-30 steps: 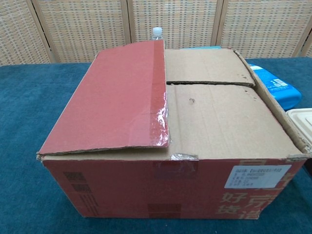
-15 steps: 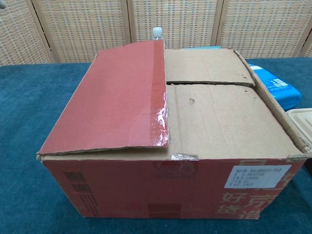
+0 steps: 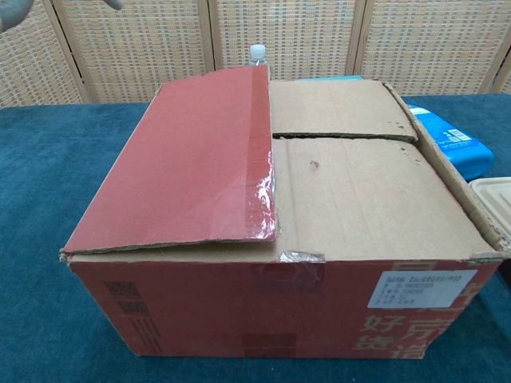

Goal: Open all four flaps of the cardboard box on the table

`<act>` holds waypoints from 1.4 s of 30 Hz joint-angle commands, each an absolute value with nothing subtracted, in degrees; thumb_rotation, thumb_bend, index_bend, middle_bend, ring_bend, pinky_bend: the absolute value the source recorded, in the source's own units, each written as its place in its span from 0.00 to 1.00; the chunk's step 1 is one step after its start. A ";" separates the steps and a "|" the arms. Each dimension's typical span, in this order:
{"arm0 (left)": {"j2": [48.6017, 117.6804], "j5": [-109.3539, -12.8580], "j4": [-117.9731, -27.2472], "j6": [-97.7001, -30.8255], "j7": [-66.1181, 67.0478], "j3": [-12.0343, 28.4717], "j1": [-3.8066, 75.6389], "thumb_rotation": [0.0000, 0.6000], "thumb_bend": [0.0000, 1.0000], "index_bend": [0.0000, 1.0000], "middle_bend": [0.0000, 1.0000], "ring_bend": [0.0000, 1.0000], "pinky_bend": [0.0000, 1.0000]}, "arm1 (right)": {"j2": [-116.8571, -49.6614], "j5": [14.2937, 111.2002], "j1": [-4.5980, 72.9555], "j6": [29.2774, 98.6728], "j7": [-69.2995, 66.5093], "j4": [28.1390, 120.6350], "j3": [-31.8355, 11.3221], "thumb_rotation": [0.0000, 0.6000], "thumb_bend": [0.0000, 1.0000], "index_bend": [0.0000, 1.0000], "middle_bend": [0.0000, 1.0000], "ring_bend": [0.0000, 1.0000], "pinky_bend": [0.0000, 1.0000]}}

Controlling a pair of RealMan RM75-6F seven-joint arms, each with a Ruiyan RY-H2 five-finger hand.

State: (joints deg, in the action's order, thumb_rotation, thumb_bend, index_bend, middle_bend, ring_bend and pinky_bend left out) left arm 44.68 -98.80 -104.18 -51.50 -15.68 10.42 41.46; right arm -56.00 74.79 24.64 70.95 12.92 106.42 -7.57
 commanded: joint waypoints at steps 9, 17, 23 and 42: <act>49.35 -101.29 -102.79 -39.46 -24.78 11.78 56.31 0.90 0.94 0.17 0.06 0.00 0.00 | -59.87 75.80 23.85 71.23 13.08 104.51 -6.88 1.00 0.97 0.01 0.01 0.00 0.03; 54.05 -99.63 -101.33 -34.68 -25.73 11.57 61.77 0.96 0.99 0.18 0.06 0.00 0.00 | -61.11 76.41 23.46 71.25 12.85 104.02 -6.55 1.00 0.97 0.01 0.01 0.00 0.02; 59.05 -96.99 -98.52 -31.28 -27.90 11.66 65.82 0.87 1.00 0.21 0.09 0.00 0.00 | -61.38 76.54 23.20 71.31 12.69 104.13 -6.61 1.00 0.97 0.01 0.01 0.00 0.02; 67.41 -92.94 -92.14 -25.51 -28.95 8.94 72.56 0.85 1.00 0.23 0.15 0.00 0.00 | -61.50 75.81 22.23 71.34 11.38 103.47 -7.00 1.00 0.97 0.01 0.01 0.00 0.02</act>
